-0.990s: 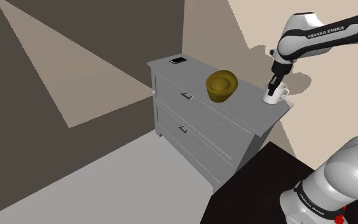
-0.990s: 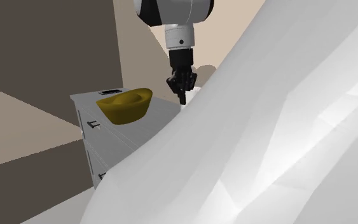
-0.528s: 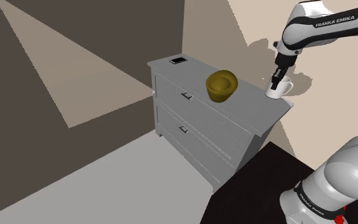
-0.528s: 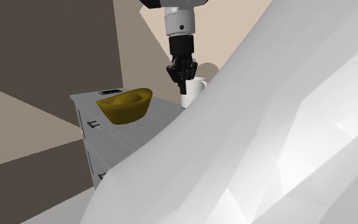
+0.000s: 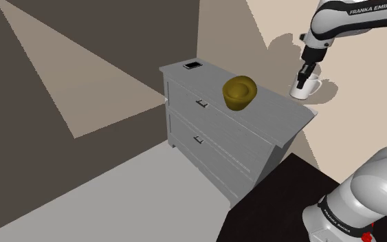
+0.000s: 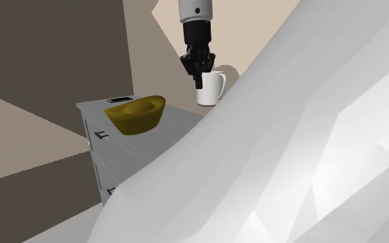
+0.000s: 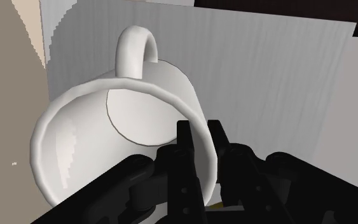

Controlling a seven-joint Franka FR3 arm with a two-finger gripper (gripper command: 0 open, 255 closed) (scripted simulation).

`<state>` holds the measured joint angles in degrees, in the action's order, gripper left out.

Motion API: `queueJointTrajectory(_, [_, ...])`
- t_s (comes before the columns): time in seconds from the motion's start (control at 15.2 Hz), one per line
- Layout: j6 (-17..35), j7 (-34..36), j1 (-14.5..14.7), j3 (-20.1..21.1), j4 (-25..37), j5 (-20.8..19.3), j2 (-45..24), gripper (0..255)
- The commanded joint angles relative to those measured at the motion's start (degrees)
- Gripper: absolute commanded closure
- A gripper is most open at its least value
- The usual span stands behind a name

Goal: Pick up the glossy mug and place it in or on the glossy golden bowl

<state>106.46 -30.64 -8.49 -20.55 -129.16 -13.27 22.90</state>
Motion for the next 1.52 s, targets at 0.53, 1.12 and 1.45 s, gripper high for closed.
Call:
queueJointTrajectory(0.53, [-7.88,-0.71,0.31,0.88,7.51,0.64,0.37,255])
queueJointTrajectory(1.12, [-10.03,5.17,4.09,4.98,17.84,4.79,-8.96,255])
queueJointTrajectory(1.45, [-11.68,8.89,6.32,7.32,26.58,7.22,-16.67,255])
